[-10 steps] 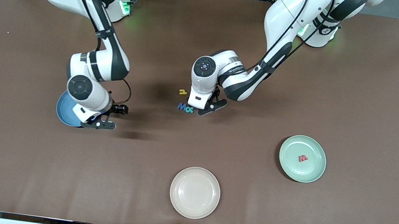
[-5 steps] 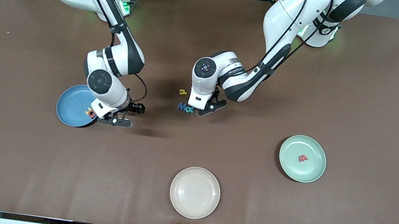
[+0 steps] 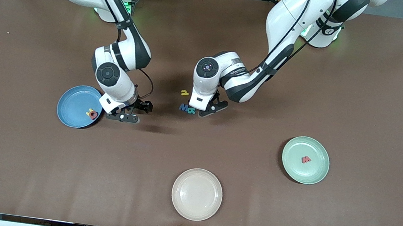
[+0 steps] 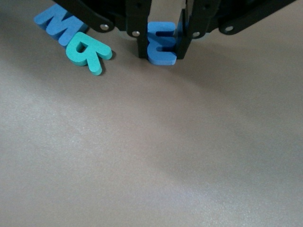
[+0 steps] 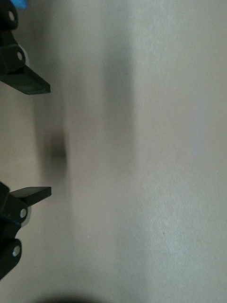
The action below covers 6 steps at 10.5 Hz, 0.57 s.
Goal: Sort uppercase to blue plate, lowercase to green plate
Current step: 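Grasp the blue m with the left gripper while the right gripper withdraws, then carry the blue m onto the green plate and open the left gripper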
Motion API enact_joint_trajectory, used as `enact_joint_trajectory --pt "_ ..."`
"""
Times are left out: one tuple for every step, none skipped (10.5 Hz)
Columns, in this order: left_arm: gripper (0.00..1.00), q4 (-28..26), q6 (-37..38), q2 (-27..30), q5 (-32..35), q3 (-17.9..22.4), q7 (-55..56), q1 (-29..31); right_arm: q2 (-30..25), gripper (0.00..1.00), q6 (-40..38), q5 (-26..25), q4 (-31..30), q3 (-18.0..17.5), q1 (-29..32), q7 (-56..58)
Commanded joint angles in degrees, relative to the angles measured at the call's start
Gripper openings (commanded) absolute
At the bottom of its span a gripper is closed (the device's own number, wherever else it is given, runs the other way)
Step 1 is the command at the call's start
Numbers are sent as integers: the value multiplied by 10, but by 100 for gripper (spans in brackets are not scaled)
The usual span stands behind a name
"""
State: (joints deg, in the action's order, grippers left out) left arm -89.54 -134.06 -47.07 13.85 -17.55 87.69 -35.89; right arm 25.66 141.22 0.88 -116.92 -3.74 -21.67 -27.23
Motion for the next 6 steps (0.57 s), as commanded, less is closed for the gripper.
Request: enact_joint_trajectory --pt "0 -4 -1 -3 19 6 1 -1 -18 87 19 4 -23 -7 -3 -28" --pt "0 -1 2 4 20 6 -8 6 -17 87 20 4 -23 -11 -3 -31" --pt "0 5 5 17 19 6 -32 20 -16 87 27 4 -23 -14 -4 -50" --pt "0 4 9 35 21 6 -65 48 -14 87 35 4 -23 -23 -6 -63" --pt "0 5 28 55 20 6 -114 69 -11 87 44 4 -23 -27 -12 -87" --pt "0 4 39 69 20 6 -157 94 -10 87 48 4 -22 -29 -20 -105"
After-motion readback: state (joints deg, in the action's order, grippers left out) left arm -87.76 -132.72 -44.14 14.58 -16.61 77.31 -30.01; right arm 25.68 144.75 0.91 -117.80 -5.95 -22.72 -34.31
